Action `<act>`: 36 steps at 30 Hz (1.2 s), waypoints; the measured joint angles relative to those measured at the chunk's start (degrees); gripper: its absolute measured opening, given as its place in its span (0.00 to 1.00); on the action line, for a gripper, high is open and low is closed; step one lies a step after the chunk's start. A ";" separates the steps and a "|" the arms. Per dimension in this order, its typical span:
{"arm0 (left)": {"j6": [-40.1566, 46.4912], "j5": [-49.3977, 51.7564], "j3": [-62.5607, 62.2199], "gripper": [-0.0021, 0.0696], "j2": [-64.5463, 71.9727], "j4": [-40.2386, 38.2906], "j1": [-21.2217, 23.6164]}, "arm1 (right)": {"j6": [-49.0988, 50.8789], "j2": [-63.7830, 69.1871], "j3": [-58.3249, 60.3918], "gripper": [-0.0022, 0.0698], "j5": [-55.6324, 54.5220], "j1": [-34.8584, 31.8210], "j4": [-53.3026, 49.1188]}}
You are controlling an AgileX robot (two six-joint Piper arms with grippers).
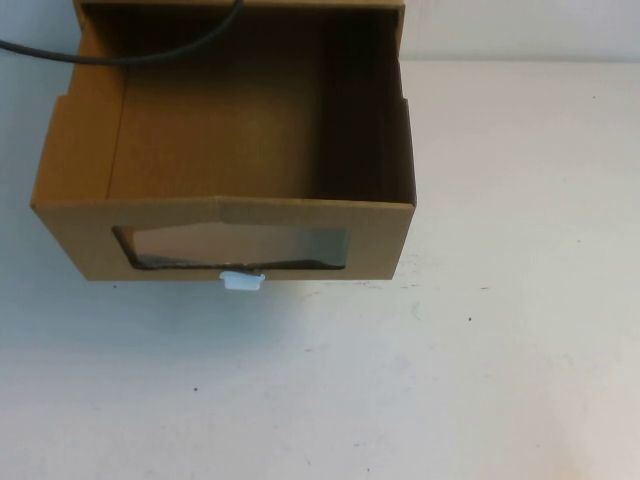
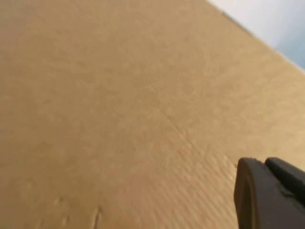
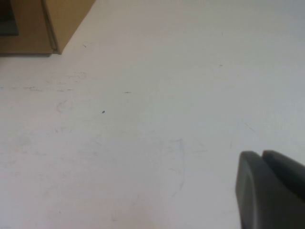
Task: Close the shoe box
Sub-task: Press the shoe box with left arm, then close the shoe box with your right arm
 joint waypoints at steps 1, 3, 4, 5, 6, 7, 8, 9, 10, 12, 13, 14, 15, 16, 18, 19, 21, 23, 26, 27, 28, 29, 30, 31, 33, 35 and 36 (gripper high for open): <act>-1.00 0.74 -1.88 0.03 2.09 0.92 -0.58 | -0.04 0.00 0.00 0.01 0.00 0.00 0.00; -3.17 3.03 -6.07 0.03 5.63 3.45 -1.37 | -0.04 0.00 0.00 0.01 0.00 0.00 0.00; -3.99 3.90 -7.80 0.03 6.77 4.76 -1.51 | -0.04 0.00 0.00 0.01 0.00 0.00 0.00; -4.96 5.03 -9.22 0.03 7.98 5.85 -1.61 | -0.04 0.00 0.00 0.01 -0.14 0.00 0.14; -5.54 6.02 -10.26 0.03 8.94 6.70 -1.61 | -0.04 0.00 0.00 0.01 -0.48 0.00 0.98; -6.13 6.86 -10.84 0.03 9.56 7.10 -1.61 | -0.04 0.00 0.00 0.01 -1.16 0.00 2.55; -6.55 7.32 -11.25 0.03 10.11 7.39 -1.61 | -0.04 0.00 0.00 0.01 -2.10 0.00 5.17; -6.80 7.47 -11.56 0.03 10.44 7.39 -1.61 | -0.04 0.00 0.00 0.01 -3.10 0.00 8.73; -6.96 7.47 -11.71 0.03 10.54 7.39 -1.61 | -0.04 0.00 0.00 0.01 -3.97 0.00 12.03; -7.06 7.67 -11.94 0.03 10.63 7.92 -1.61 | -0.04 0.00 0.00 0.01 -6.22 0.00 20.81; -7.15 7.67 -11.97 0.03 10.63 7.95 -1.61 | -0.04 0.00 0.00 0.01 -7.17 0.00 24.46; -7.15 7.67 -11.97 0.03 10.63 8.04 -1.61 | -0.04 0.00 0.00 0.01 -8.32 0.00 29.04; -7.15 7.67 -11.97 0.03 10.63 8.08 -1.61 | -0.33 0.00 0.00 0.01 -9.60 0.00 32.94; -7.15 7.67 -11.97 0.03 10.63 8.17 -1.61 | -0.65 0.00 0.00 0.01 -10.80 0.00 36.17; -7.20 7.67 -12.07 0.03 10.63 8.17 -1.61 | -1.02 0.00 0.00 0.01 -12.98 0.00 40.59; -7.20 7.67 -12.06 0.03 10.63 8.17 -1.61 | -1.00 0.00 -0.15 0.01 -12.54 0.00 41.46; -7.37 7.82 -12.06 0.03 10.63 8.17 -1.61 | -1.10 0.13 -2.82 0.01 -8.52 0.00 42.37; -7.37 7.82 -12.06 0.03 10.63 8.17 -1.61 | -1.13 2.90 -7.28 0.01 -3.72 0.00 41.99; -7.37 7.82 -12.06 0.03 10.63 8.17 -1.61 | -1.24 10.77 -16.01 0.01 6.40 0.00 37.46; -7.37 7.82 -12.06 0.03 10.63 8.17 -1.61 | -1.46 14.29 -19.43 0.01 10.48 0.00 35.58; -7.37 7.82 -12.06 0.03 10.63 8.32 -1.61 | -2.24 17.19 -22.86 0.01 14.41 0.00 34.31; -7.37 7.82 -12.06 0.03 10.63 8.32 -1.61 | -3.98 20.89 -26.22 0.01 18.11 0.00 33.18; -7.37 7.82 -12.06 0.03 10.63 8.32 -1.61 | -5.35 24.56 -29.47 0.01 21.33 0.00 32.51; -7.37 7.82 -12.06 0.03 10.63 8.32 -1.61 | -7.05 27.42 -31.97 0.01 23.53 0.00 32.26; -7.37 7.82 -12.06 0.03 10.63 8.32 -1.61 | -9.96 34.30 -37.85 0.01 28.11 0.00 31.89; -7.46 7.86 -12.06 0.03 10.63 8.32 -1.61 | -12.01 40.81 -42.73 0.01 31.19 0.00 31.63; -7.46 7.86 -12.06 0.03 10.63 8.32 -1.61 | -12.97 43.91 -45.31 0.01 32.65 0.00 31.63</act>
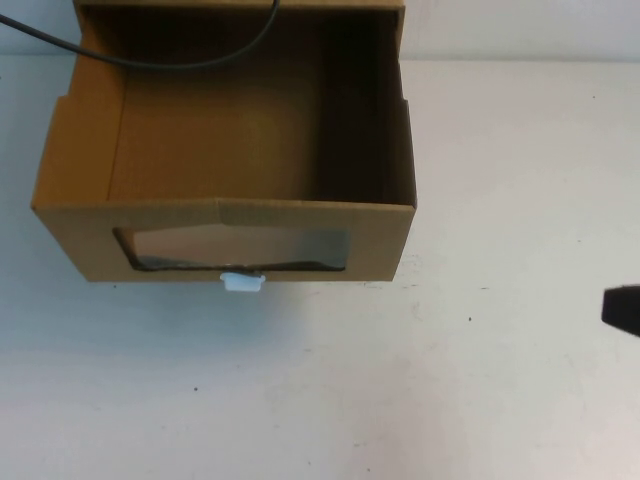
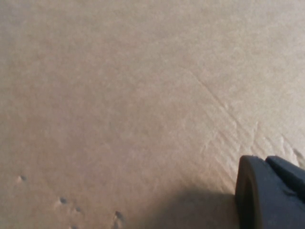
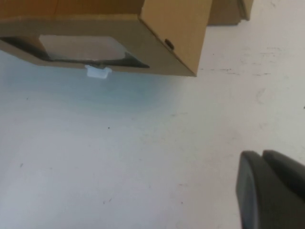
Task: Close the shoe box
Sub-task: Close the shoe box with your right arm
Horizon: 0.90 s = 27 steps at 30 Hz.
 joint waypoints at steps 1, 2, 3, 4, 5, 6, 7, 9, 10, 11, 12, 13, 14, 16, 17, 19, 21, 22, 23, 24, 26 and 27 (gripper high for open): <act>0.00 0.00 0.00 0.03 0.00 0.00 0.00 | -0.56 2.36 -2.51 0.01 1.07 0.26 -0.13; 0.00 0.00 0.00 0.03 0.00 0.00 0.00 | -1.03 5.17 -4.85 0.01 1.74 1.07 -0.34; 0.00 0.00 0.00 0.03 0.00 0.00 0.00 | -1.28 7.82 -7.00 0.01 1.75 2.43 -0.70; 0.00 0.00 0.00 0.03 0.00 0.00 0.00 | -1.28 9.79 -8.54 0.01 1.62 4.28 -1.10; 0.00 0.00 0.00 0.03 0.00 0.00 0.00 | -1.28 12.05 -10.35 0.01 1.02 6.69 -1.53; 0.00 0.00 0.00 0.03 0.00 0.00 0.00 | -0.81 14.11 -12.08 0.01 0.09 9.56 -2.26; 0.00 0.00 0.00 0.03 0.00 0.00 0.00 | 0.07 16.07 -13.39 0.01 -0.82 12.17 -3.30; 0.00 0.00 0.00 0.03 0.00 0.00 0.00 | 4.09 19.76 -16.44 0.01 -3.60 19.53 -7.77; 0.00 0.00 0.00 0.03 0.00 0.00 0.00 | 6.24 21.21 -17.78 0.01 -4.68 22.64 -10.80; -0.04 0.00 0.00 0.03 0.00 0.00 0.00 | 9.10 22.99 -18.98 0.01 -6.14 26.53 -14.09; -0.04 0.00 0.00 0.03 0.00 0.00 0.00 | 12.03 24.73 -20.05 0.01 -7.70 30.29 -17.31; -0.04 0.00 0.00 0.03 0.00 0.00 0.00 | 14.76 26.11 -20.79 0.01 -9.43 33.80 -19.71; -0.04 0.00 0.00 0.03 0.00 0.00 0.00 | 17.11 27.79 -21.63 0.01 -11.42 36.99 -22.35; -0.13 0.00 0.00 0.03 0.00 0.00 0.00 | 19.97 30.96 -22.69 0.01 -15.72 41.72 -25.77; -0.13 0.00 0.00 0.03 0.00 0.00 0.00 | 21.17 32.43 -23.20 0.01 -18.37 43.72 -26.87; -0.13 0.00 0.00 0.03 0.00 0.00 0.00 | 22.30 34.96 -24.06 0.01 -22.98 46.37 -27.91; -0.13 0.00 0.00 0.03 0.00 0.00 0.00 | 22.80 37.59 -24.97 0.01 -27.26 48.11 -28.16; -0.13 0.00 0.00 0.03 0.00 0.00 0.00 | 22.95 38.56 -25.46 0.01 -29.06 48.43 -28.26; -0.13 0.00 0.00 0.03 0.00 0.00 0.00 | 22.95 39.71 -26.01 0.01 -30.53 48.70 -28.40; -0.17 0.00 0.00 0.03 0.00 0.00 0.00 | 22.95 40.80 -26.55 0.01 -31.67 48.84 -28.38; -0.32 0.00 0.00 0.03 0.00 0.00 0.00 | 23.07 42.69 -27.66 0.01 -32.89 48.93 -28.52; -0.41 0.00 0.00 0.03 0.00 0.00 0.00 | 23.07 43.72 -28.36 0.01 -33.16 48.93 -28.65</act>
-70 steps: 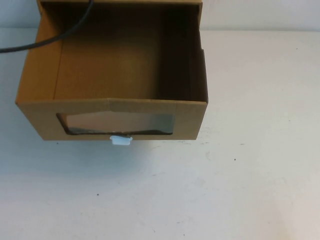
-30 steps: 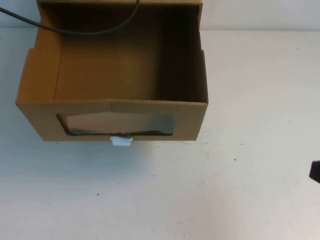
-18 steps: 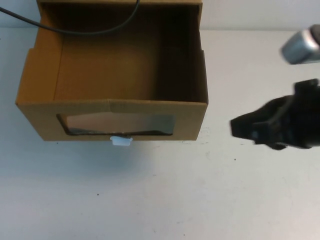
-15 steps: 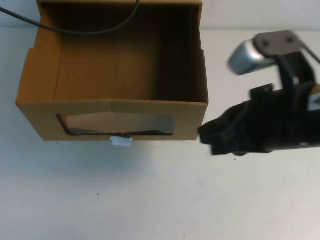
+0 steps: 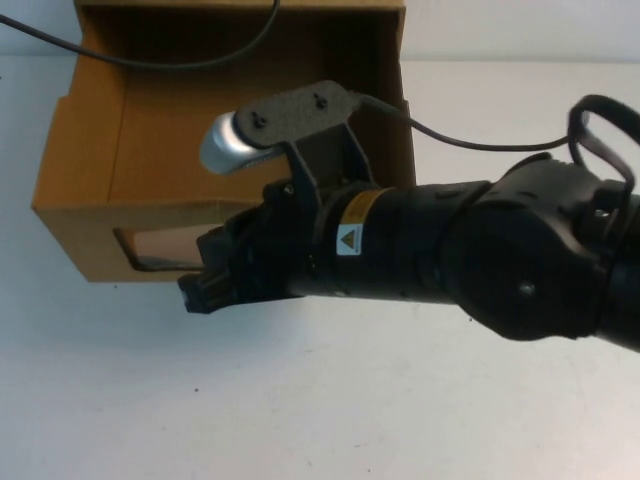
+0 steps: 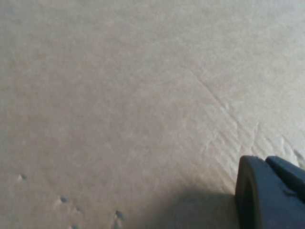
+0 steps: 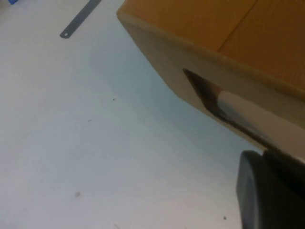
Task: Close the shoe box
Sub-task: Close the shoe box with your right arm
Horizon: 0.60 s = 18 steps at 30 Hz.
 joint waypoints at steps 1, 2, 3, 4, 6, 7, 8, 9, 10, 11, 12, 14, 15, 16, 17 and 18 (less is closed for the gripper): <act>0.00 0.00 0.00 0.03 0.00 0.00 0.00 | 0.09 0.99 -0.68 0.01 -0.44 0.00 -0.16; -0.13 0.00 0.00 0.03 0.00 0.00 0.00 | 0.09 1.93 -1.18 0.01 -0.78 0.00 -0.41; -0.22 0.00 0.00 0.03 0.00 0.00 0.00 | 0.09 2.83 -1.82 0.01 -1.20 0.00 -0.54; -0.22 0.00 0.00 0.03 0.00 0.00 0.00 | 0.09 3.73 -2.48 0.01 -1.58 0.00 -0.79; -0.26 0.00 0.00 0.03 0.00 0.00 0.00 | 0.13 5.32 -4.01 0.01 -1.83 0.00 -0.91; -0.35 -0.11 0.00 0.03 0.00 0.00 0.00 | 0.27 6.17 -4.83 0.01 -1.83 0.00 -0.91; -0.35 -0.11 0.00 0.03 0.00 0.00 0.00 | 0.27 6.81 -5.46 0.01 -1.83 0.00 -0.93; -0.35 -0.11 0.00 0.03 0.00 0.00 0.00 | 0.37 7.48 -6.20 0.01 -1.83 0.00 -0.93; -0.35 -0.11 0.00 0.03 0.00 0.09 0.00 | 0.50 7.93 -6.86 0.01 -1.83 0.00 -0.93; -0.35 -0.21 0.00 0.03 0.00 0.32 0.00 | 0.51 8.37 -7.28 0.01 -1.83 -0.10 -0.93; -0.35 -0.21 0.00 0.03 0.00 0.41 0.00 | 0.61 8.63 -7.71 0.01 -1.70 -0.23 -0.93; -0.35 -0.31 0.00 0.03 0.00 0.56 0.00 | 0.90 8.97 -8.54 0.01 -1.70 -0.90 -0.93; -0.35 -0.31 0.00 0.03 0.00 0.56 0.00 | 1.20 9.08 -8.76 0.01 -1.70 -1.17 -0.93; -0.35 -0.31 0.00 0.03 0.00 0.56 0.00 | 1.33 9.07 -8.85 0.01 -1.70 -1.62 -0.93; -0.35 -0.31 0.00 0.03 0.00 0.56 0.00 | 1.46 9.19 -8.83 0.01 -1.70 -1.94 -0.93; -0.35 -0.31 0.00 0.03 0.00 0.56 0.00 | 1.46 9.31 -8.97 0.01 -1.70 -2.21 -0.93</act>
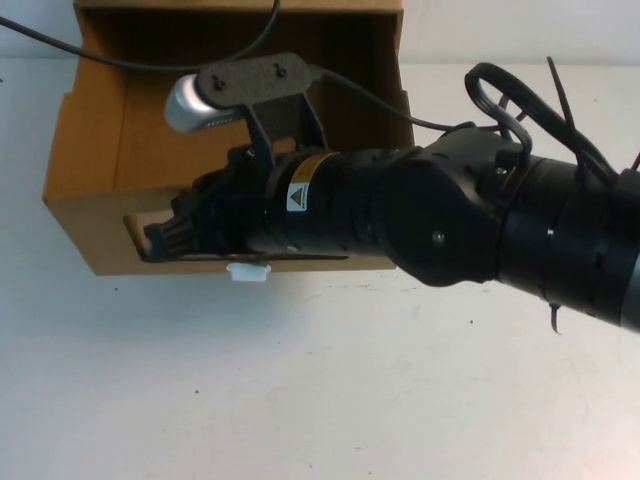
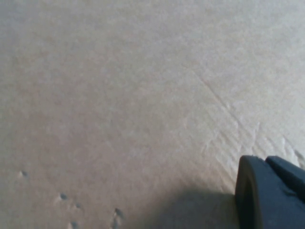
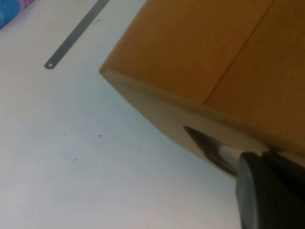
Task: Close the shoe box
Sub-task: Close the shoe box with your right arm
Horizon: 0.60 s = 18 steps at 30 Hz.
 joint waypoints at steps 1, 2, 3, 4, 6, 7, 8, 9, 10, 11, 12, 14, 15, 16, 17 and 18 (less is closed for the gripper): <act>0.00 0.00 0.00 0.03 0.00 0.00 0.00 | 0.00 0.00 0.00 0.01 0.00 -0.14 0.00; 0.00 0.00 0.00 0.03 0.00 0.00 0.00 | 0.00 0.00 -0.11 0.01 -0.10 -0.41 0.00; -0.12 0.00 0.00 0.03 0.00 0.00 0.00 | 0.12 0.00 -0.11 0.01 -0.36 -0.55 0.00; -0.12 0.00 0.00 0.03 0.00 0.00 0.00 | 0.12 0.00 -0.11 0.01 -0.62 -0.80 0.00; -0.23 0.00 0.00 0.03 0.00 0.00 0.00 | 0.12 0.00 -0.35 0.01 -1.01 -1.37 0.00; -0.23 0.00 0.00 0.03 0.00 0.00 0.00 | 0.12 0.19 -0.62 0.01 -0.86 -1.67 -0.16; -0.23 0.00 0.00 0.03 0.00 0.00 0.00 | 0.12 0.35 -0.92 0.01 -0.44 -2.24 -0.43; -0.23 0.00 0.00 0.03 0.00 0.00 0.00 | 0.12 0.72 -1.55 0.01 0.27 -2.70 -0.97; -0.23 0.00 0.00 0.03 0.00 0.00 0.00 | 0.12 0.99 -2.37 0.01 1.07 -2.96 -1.65; -0.23 0.00 0.00 0.03 0.00 0.00 0.00 | 0.21 1.34 -3.15 0.01 1.71 -3.06 -2.29; -0.23 0.00 0.00 0.03 0.00 0.00 0.00 | 0.32 1.73 -4.24 0.01 2.69 -3.19 -3.07; -0.23 0.00 0.00 0.03 0.00 0.00 0.00 | 0.32 2.47 -6.29 0.01 4.87 -3.27 -4.25; -0.23 0.00 0.00 0.03 0.00 0.00 0.00 | 0.44 3.07 -7.47 0.01 6.05 -3.41 -5.02; -0.23 0.00 0.00 0.03 0.00 0.00 0.00 | 0.79 3.63 -8.59 0.01 6.99 -3.41 -6.06; -0.23 0.00 0.00 0.03 0.00 0.00 0.00 | 1.61 4.09 -9.61 0.01 7.86 -3.41 -7.35; -0.34 0.00 0.00 0.03 0.00 0.00 0.00 | 2.78 4.64 -10.62 0.01 8.65 -3.41 -9.00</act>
